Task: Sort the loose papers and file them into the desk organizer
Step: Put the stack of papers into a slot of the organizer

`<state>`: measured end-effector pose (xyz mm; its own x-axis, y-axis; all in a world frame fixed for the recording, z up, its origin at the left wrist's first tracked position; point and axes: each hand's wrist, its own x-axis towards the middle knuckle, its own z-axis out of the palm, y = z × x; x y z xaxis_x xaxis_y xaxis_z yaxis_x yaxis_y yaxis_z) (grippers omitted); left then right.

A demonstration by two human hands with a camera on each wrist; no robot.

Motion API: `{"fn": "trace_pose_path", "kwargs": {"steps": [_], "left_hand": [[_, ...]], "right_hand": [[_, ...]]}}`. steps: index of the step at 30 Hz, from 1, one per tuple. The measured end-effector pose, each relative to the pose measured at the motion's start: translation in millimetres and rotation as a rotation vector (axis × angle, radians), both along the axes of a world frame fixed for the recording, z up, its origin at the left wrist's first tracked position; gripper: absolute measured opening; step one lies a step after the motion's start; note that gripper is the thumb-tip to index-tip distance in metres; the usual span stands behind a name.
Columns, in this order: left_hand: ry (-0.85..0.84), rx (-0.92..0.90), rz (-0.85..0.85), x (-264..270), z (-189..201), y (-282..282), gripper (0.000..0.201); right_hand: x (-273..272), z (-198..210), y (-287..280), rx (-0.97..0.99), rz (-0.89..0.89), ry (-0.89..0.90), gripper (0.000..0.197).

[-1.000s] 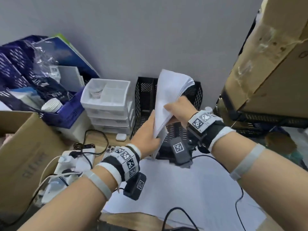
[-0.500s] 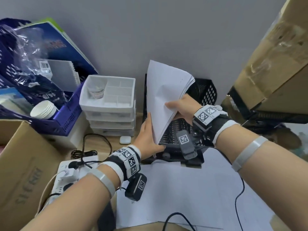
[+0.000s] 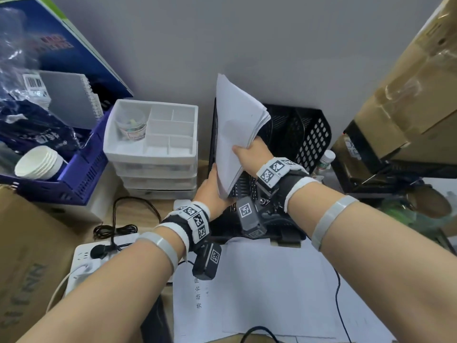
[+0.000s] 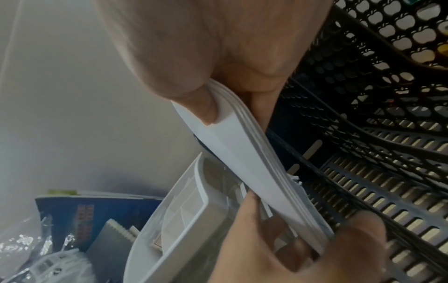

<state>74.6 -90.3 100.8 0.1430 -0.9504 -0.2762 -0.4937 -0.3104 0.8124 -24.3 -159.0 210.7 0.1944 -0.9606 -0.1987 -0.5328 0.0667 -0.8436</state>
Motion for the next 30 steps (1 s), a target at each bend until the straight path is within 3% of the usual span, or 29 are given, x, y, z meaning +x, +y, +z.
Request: {"fn": "trace_pose_path", "kwargs": {"steps": [8, 16, 21, 22, 24, 26, 27, 29, 30], "left_hand": [[0.004, 0.003, 0.022, -4, -3, -12, 0.107], [-0.083, -0.010, 0.008, -4, -17, -25, 0.103], [0.078, -0.027, -0.069, 0, -28, -23, 0.126], [0.021, -0.039, -0.089, 2, -31, -22, 0.121], [-0.033, -0.080, -0.115, 7, -35, -21, 0.090], [0.187, -0.111, -0.026, 3, -30, -16, 0.056], [0.237, -0.146, -0.026, 3, -28, -13, 0.051], [-0.040, -0.230, -0.057, 6, -25, -5, 0.060], [-0.051, -0.213, -0.048, 6, -28, -1, 0.066]], "right_hand": [[5, -13, -8, -0.055, 0.013, -0.032, 0.038], [-3, -41, -3, 0.049, 0.070, 0.002, 0.039], [1, -67, 17, 0.085, 0.238, 0.309, 0.039], [2, -70, 21, 0.057, 0.273, 0.351, 0.042], [3, -73, 25, 0.013, 0.310, 0.363, 0.043], [3, -71, 27, -0.046, 0.333, 0.366, 0.041], [2, -68, 29, -0.092, 0.330, 0.346, 0.042], [-1, -65, 32, -0.205, 0.316, 0.271, 0.047], [-2, -64, 33, -0.252, 0.336, 0.257, 0.046]]}}
